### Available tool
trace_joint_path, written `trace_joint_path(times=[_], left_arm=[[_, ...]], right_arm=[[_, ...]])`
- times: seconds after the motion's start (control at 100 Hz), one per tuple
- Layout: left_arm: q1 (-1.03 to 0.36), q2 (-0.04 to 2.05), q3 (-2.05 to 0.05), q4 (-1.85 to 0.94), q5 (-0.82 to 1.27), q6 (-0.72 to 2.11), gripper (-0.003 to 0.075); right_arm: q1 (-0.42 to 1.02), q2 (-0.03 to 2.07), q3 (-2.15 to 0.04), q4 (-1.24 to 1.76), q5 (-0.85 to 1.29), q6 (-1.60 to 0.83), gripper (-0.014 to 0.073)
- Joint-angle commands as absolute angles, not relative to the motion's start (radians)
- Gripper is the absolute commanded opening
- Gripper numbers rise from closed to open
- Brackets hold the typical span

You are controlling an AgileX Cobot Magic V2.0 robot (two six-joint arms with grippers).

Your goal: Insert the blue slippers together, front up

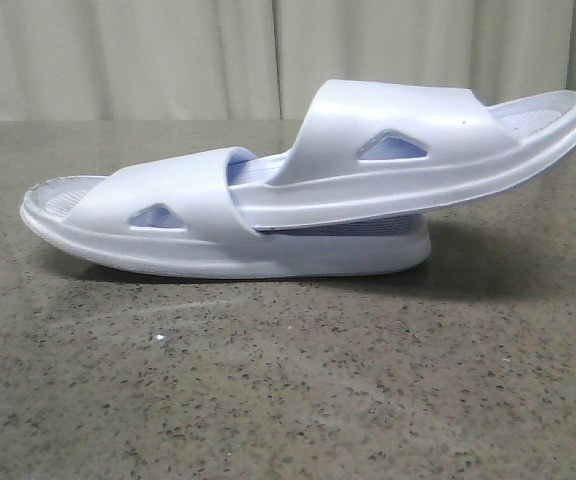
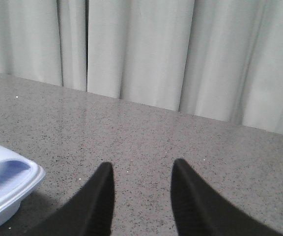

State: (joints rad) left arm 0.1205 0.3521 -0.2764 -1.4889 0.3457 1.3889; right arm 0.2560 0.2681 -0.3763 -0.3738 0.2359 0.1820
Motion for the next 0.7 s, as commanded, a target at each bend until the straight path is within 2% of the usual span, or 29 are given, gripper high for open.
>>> trace_joint_path(times=[0.0, 0.12, 0.69], left_arm=[[0.124, 0.358, -0.305, -1.518, 0.337, 1.382, 0.0202], [0.124, 0.358, -0.305, -1.519, 0.339, 1.382, 0.0017], [0.124, 0.358, -0.305, -1.521, 0.342, 1.382, 0.0016]], right_arm=[[0.249, 0.272, -0.401, -0.392, 0.154, 0.188, 0.0050], [0.249, 0.272, -0.401, -0.392, 0.154, 0.188, -0.0106], [0.249, 0.274, -0.401, -0.392, 0.154, 0.188, -0.0107]])
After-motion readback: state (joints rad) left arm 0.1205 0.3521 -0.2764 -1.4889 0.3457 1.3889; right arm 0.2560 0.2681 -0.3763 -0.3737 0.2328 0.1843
